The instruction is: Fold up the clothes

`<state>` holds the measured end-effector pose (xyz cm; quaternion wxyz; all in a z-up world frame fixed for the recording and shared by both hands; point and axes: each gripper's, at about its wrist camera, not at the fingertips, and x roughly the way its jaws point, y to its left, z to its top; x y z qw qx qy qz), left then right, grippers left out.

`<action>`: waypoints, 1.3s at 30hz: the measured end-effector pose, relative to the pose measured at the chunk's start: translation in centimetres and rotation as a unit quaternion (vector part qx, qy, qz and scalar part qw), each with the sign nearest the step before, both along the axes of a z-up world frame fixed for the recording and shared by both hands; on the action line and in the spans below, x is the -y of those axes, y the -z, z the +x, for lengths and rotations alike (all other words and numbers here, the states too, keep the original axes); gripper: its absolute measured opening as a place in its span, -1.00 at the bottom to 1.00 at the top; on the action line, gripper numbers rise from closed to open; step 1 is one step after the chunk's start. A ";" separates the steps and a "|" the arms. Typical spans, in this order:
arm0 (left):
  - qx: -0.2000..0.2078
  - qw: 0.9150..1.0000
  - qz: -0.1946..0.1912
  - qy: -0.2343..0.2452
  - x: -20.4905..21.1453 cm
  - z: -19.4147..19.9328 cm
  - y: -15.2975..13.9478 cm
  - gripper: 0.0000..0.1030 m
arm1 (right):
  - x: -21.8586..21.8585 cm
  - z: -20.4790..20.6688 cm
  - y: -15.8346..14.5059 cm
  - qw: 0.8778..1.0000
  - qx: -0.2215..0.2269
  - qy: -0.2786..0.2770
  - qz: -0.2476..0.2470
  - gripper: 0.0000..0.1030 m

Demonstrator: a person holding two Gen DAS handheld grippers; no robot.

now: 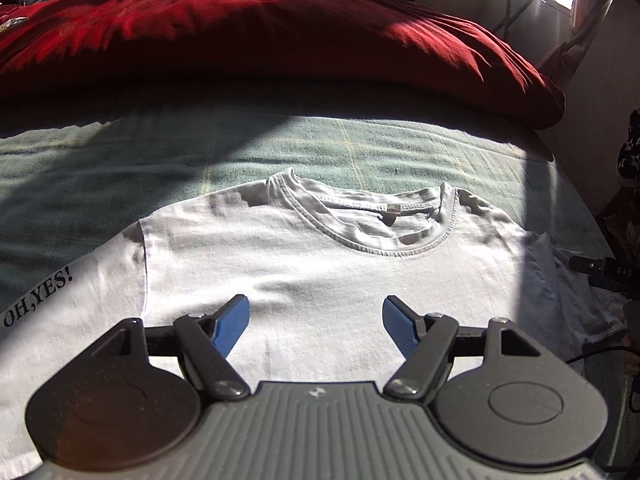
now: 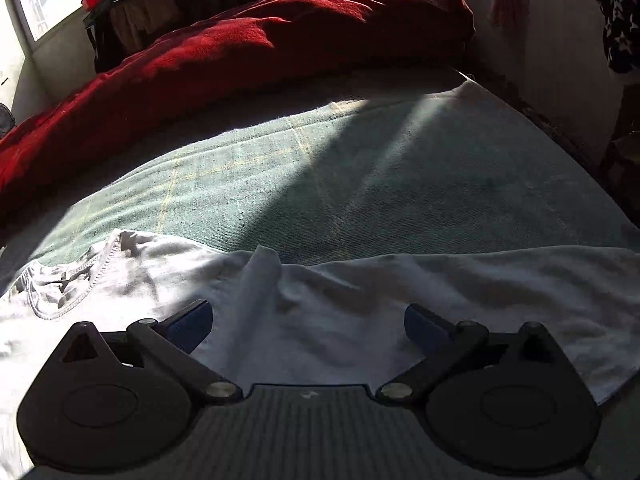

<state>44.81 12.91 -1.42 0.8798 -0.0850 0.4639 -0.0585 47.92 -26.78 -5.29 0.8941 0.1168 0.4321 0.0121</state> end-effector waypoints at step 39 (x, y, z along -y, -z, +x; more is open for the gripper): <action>-0.017 0.999 -0.010 0.045 4.7 -2.5 0.0 0.43 | 4.5 -4.5 2.1 0.990 -0.079 -0.084 -0.084 1.00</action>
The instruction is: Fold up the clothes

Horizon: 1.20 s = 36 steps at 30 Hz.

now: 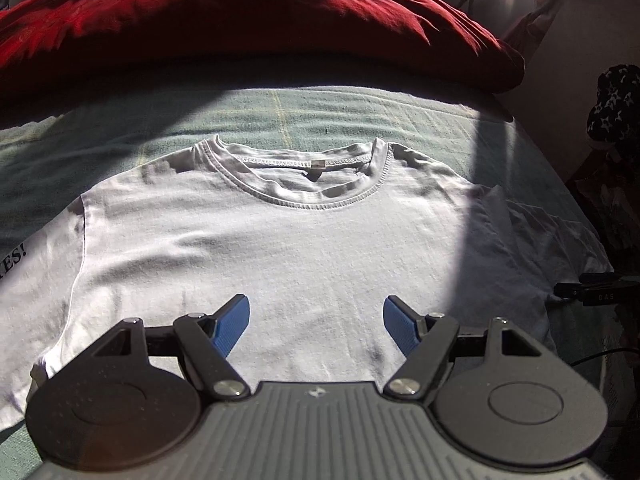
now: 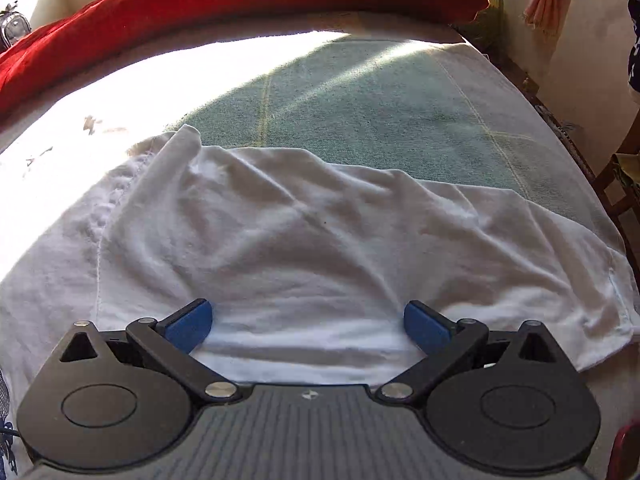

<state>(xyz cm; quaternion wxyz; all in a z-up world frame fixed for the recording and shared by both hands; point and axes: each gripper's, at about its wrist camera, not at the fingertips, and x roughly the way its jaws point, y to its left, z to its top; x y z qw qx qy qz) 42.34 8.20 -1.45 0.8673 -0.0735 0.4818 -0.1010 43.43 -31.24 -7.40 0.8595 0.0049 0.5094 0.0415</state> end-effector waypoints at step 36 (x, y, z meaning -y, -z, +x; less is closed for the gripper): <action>-0.004 1.000 -0.008 0.013 1.8 1.0 -0.2 0.44 | 18.5 4.5 0.6 0.987 -0.009 0.161 0.018 1.00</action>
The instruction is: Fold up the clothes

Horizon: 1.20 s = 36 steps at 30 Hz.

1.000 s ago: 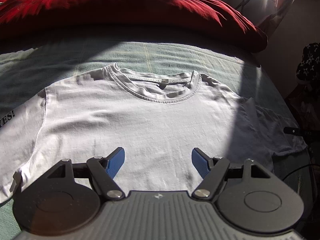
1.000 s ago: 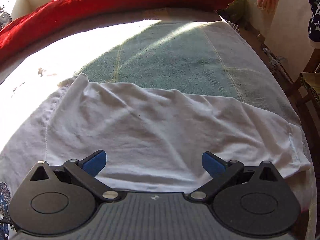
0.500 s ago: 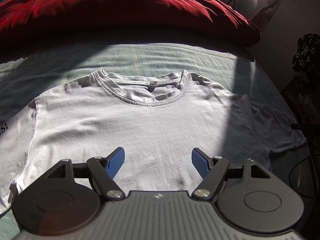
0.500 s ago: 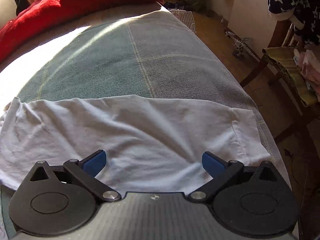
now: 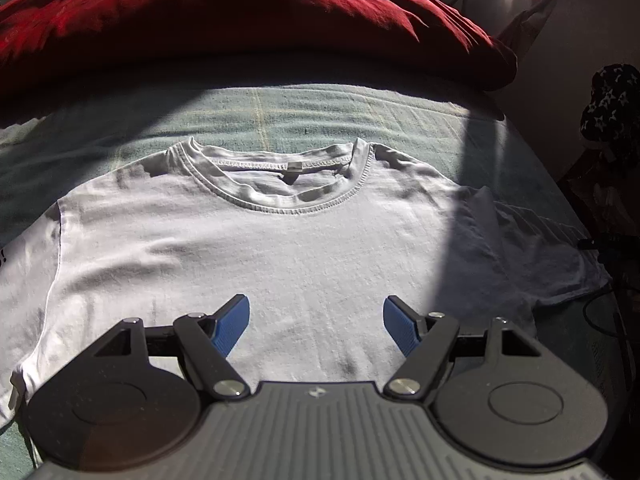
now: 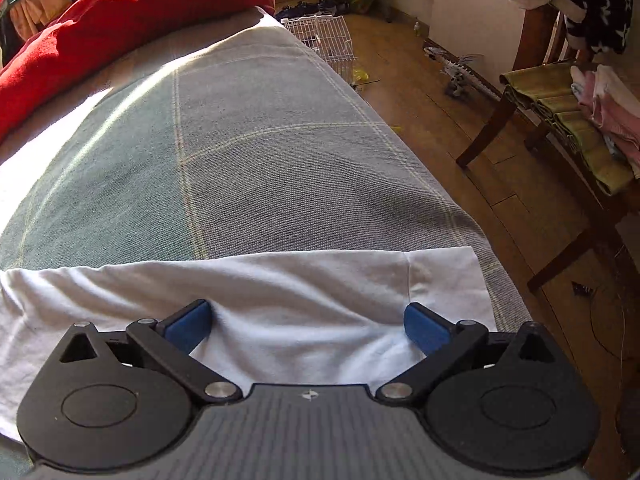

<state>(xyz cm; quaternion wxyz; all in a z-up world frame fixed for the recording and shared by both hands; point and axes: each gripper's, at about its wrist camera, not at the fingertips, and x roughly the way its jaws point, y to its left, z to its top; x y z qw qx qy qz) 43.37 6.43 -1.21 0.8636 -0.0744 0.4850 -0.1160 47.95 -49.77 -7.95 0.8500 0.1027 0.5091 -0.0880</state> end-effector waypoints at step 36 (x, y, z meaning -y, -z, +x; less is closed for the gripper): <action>-0.029 0.995 0.090 0.006 -5.2 -11.5 3.7 0.52 | -42.7 -9.3 -1.2 0.945 -0.040 -0.322 -0.040 1.00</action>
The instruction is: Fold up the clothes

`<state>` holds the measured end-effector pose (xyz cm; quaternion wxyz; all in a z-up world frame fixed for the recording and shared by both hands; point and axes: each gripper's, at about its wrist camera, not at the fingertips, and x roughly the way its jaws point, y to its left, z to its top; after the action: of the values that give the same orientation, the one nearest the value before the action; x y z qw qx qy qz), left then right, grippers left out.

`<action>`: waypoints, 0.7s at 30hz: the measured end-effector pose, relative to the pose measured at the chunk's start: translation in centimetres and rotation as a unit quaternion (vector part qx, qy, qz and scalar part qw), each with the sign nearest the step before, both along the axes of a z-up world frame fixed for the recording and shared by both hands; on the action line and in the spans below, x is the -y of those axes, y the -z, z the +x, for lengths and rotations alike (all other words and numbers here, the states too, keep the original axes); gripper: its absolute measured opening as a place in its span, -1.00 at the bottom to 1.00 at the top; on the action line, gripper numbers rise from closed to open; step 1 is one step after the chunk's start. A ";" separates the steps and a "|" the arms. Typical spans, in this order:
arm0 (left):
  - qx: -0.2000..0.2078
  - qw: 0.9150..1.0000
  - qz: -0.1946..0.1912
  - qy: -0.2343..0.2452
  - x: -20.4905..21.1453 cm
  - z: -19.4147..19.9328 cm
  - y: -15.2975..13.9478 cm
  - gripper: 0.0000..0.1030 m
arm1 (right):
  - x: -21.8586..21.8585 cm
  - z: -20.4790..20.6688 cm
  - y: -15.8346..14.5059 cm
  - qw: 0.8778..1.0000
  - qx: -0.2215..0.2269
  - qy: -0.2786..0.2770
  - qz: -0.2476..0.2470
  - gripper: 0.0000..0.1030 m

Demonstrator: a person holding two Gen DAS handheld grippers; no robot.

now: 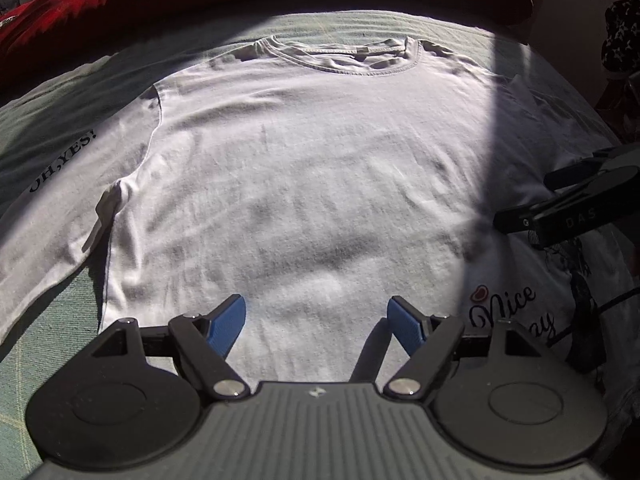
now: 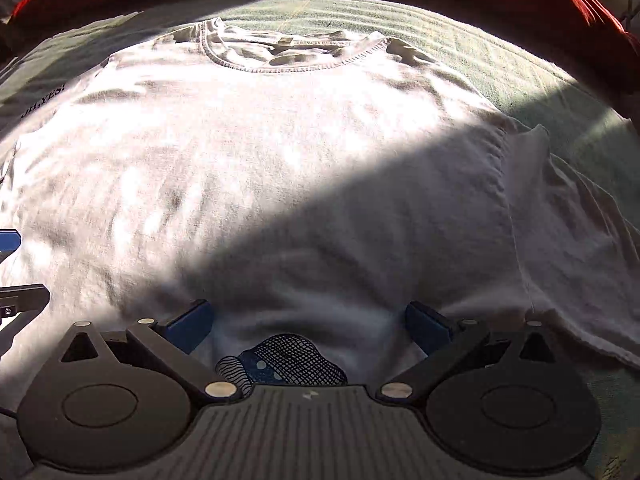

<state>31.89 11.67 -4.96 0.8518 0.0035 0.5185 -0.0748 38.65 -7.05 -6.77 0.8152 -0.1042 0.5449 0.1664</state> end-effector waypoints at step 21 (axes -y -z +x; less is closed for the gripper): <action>-0.009 0.999 -0.051 -0.007 -2.8 -3.3 -1.4 0.57 | -0.3 -0.3 0.2 0.999 0.011 0.035 -0.005 1.00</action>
<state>28.54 14.52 -3.59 0.8466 -0.0443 0.5218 -0.0952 38.31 -6.78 -6.94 0.8261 -0.0915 0.5396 0.1339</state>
